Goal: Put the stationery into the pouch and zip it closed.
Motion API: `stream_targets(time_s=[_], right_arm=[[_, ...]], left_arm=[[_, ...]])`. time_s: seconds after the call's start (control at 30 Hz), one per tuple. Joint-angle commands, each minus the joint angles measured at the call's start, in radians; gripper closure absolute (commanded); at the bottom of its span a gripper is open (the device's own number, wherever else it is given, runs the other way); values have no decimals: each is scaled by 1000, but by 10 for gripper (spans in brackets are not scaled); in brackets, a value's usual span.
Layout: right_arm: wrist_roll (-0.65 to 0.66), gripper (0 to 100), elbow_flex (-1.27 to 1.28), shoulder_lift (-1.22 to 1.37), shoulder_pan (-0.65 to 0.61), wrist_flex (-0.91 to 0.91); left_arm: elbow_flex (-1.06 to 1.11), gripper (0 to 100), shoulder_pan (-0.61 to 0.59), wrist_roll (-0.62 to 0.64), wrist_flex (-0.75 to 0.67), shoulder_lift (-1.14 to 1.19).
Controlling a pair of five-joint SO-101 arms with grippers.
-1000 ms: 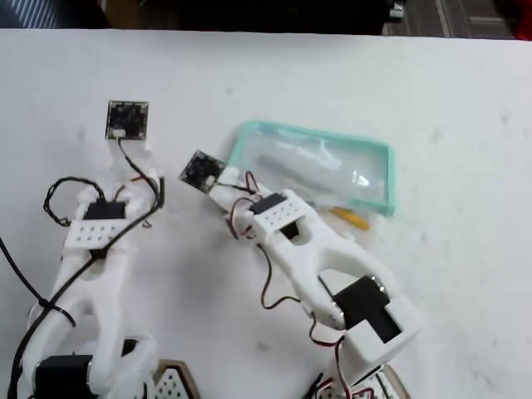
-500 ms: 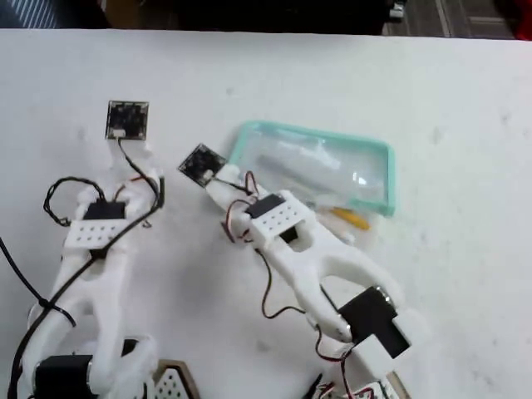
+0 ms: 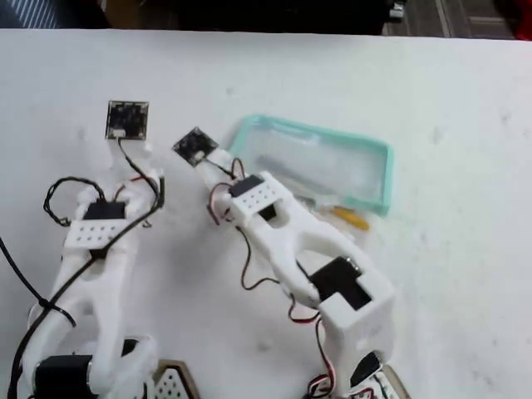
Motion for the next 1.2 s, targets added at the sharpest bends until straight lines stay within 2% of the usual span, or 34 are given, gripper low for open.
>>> stream_targets(time_s=[0.0, 0.1, 0.27, 0.37, 0.5, 0.67, 0.73, 0.87, 0.97, 1.17], right_arm=[[-11, 802, -61, -1, -4, 4], [-9, 846, -64, 4, -7, 4], [-9, 990, -64, 1, -7, 2], [-8, 981, -69, -24, -8, 36], [2, 981, -120, -199, -5, 197], [216, 981, -149, -490, -7, 381], [256, 981, -149, -605, -5, 423], [259, 981, -158, -811, -1, 481], [244, 981, -170, -935, -1, 498], [193, 981, -169, -1092, 59, 519]], left_arm=[[-15, 965, 5, 8, -18, -10], [-15, 965, 7, 8, -18, -10], [-15, 965, 7, 8, -18, -10], [-15, 965, 5, 8, -18, -10], [-12, 965, 5, 8, -18, -10], [-15, 962, 7, 8, -17, -10], [-17, 958, 22, 12, -17, -10], [-17, 838, 65, 58, -15, -10], [-26, 753, 73, 173, 51, -25], [-29, 736, 73, 176, 269, -248]])
